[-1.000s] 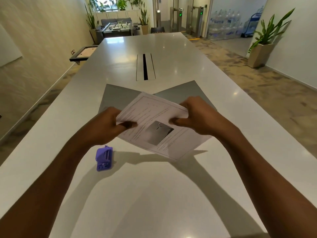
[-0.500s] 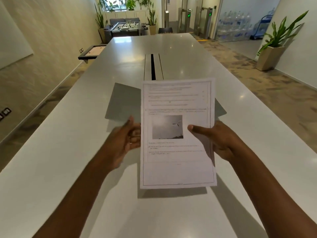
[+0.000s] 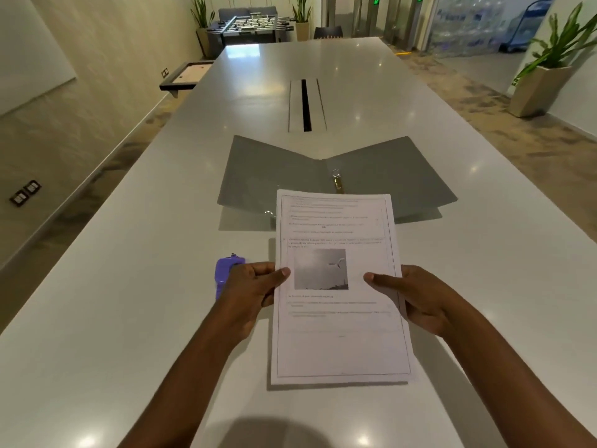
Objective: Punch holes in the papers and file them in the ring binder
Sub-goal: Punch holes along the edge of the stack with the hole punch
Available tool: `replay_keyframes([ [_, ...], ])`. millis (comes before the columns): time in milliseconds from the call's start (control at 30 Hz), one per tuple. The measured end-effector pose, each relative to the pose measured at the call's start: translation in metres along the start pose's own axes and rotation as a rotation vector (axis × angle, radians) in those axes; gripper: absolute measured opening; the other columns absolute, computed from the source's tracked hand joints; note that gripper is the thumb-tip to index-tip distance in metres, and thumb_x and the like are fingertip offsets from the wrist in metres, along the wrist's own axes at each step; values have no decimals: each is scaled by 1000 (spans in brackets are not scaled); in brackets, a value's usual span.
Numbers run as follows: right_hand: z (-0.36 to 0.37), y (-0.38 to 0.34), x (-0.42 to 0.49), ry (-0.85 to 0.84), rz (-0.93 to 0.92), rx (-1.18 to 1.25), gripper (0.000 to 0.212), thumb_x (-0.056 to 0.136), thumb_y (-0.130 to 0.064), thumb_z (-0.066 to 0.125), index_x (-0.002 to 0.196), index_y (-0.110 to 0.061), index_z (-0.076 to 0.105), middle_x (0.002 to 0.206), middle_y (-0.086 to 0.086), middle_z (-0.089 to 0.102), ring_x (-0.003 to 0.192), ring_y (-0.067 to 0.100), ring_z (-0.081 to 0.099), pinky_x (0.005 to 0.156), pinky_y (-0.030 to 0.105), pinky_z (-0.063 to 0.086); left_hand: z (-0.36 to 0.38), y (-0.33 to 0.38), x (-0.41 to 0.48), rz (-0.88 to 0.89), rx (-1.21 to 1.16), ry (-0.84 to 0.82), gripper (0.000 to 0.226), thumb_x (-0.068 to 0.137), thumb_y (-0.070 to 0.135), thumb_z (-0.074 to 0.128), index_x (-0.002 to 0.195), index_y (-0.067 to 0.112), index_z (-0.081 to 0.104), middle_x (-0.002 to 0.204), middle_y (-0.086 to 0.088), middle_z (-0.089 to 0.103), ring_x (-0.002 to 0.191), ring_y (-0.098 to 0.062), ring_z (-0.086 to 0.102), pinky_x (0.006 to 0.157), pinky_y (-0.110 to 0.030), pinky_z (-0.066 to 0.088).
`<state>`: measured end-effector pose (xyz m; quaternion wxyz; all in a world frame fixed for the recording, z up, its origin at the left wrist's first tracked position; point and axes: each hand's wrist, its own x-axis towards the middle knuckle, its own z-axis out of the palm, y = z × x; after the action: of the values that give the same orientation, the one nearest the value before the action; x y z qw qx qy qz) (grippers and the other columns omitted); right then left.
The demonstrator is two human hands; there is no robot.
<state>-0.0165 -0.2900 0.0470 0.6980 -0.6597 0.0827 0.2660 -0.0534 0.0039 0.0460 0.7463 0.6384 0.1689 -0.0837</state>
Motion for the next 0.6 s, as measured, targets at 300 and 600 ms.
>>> replay_keyframes([
  [300, 30, 44, 9, 118, 89, -3, 72, 52, -49, 102, 111, -14, 80, 118, 31, 73, 125, 68, 43, 99, 85, 34, -40, -16, -15, 327, 519, 474, 9, 98, 13, 70, 103, 12, 78, 88, -1, 80, 75, -16, 76, 72, -25, 62],
  [600, 20, 49, 12, 46, 74, -7, 88, 44, -53, 102, 118, -14, 75, 111, 15, 80, 124, 69, 45, 99, 82, 40, -96, -14, 32, 82, 676, 506, 56, 107, 41, 53, 85, -8, 70, 72, -15, 66, 64, -24, 51, 63, -34, 40],
])
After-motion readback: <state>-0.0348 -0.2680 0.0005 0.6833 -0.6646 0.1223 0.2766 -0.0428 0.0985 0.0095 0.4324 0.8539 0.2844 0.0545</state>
